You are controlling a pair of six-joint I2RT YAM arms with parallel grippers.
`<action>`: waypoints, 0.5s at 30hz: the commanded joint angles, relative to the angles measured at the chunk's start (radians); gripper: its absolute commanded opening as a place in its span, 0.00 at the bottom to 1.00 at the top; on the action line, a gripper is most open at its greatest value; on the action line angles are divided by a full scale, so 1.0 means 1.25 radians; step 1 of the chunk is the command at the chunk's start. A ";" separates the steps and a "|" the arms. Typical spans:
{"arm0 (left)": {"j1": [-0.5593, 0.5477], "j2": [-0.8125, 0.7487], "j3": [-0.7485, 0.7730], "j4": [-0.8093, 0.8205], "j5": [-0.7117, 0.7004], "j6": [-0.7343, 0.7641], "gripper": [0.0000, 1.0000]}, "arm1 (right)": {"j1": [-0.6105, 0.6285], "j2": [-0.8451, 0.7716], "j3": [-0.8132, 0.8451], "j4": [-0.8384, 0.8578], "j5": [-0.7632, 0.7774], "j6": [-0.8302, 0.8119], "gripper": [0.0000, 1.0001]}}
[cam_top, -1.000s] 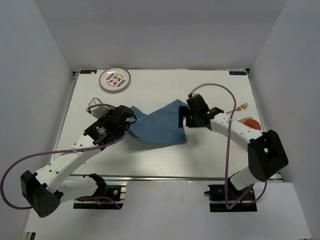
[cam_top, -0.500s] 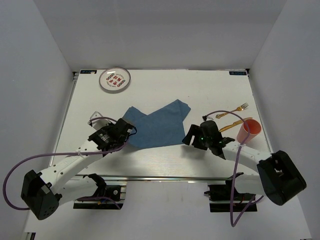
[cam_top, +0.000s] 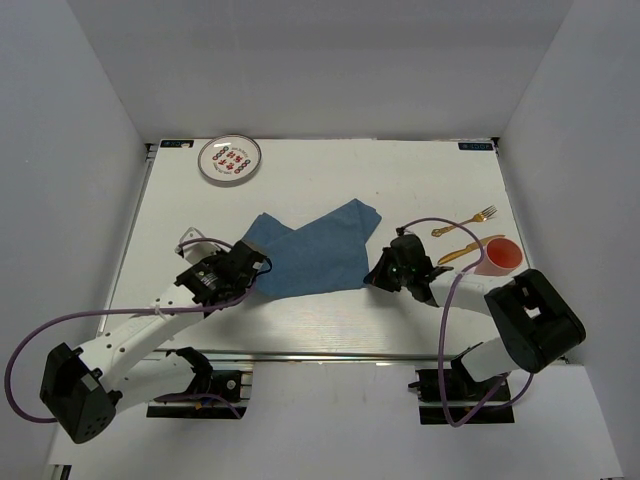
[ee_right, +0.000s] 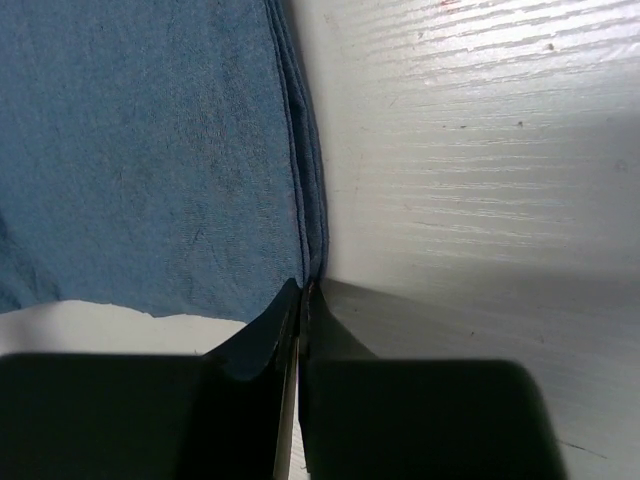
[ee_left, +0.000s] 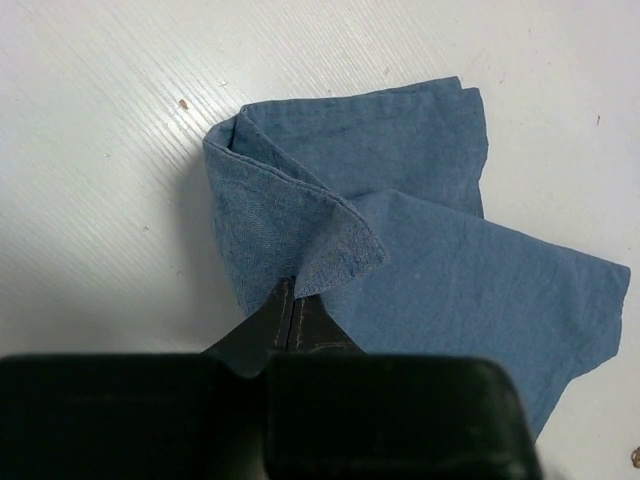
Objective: Set the dinner table for one person
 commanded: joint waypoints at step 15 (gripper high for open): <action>-0.006 0.114 0.724 0.011 0.067 0.453 0.00 | 0.001 -0.488 0.593 -0.550 0.222 -0.274 0.00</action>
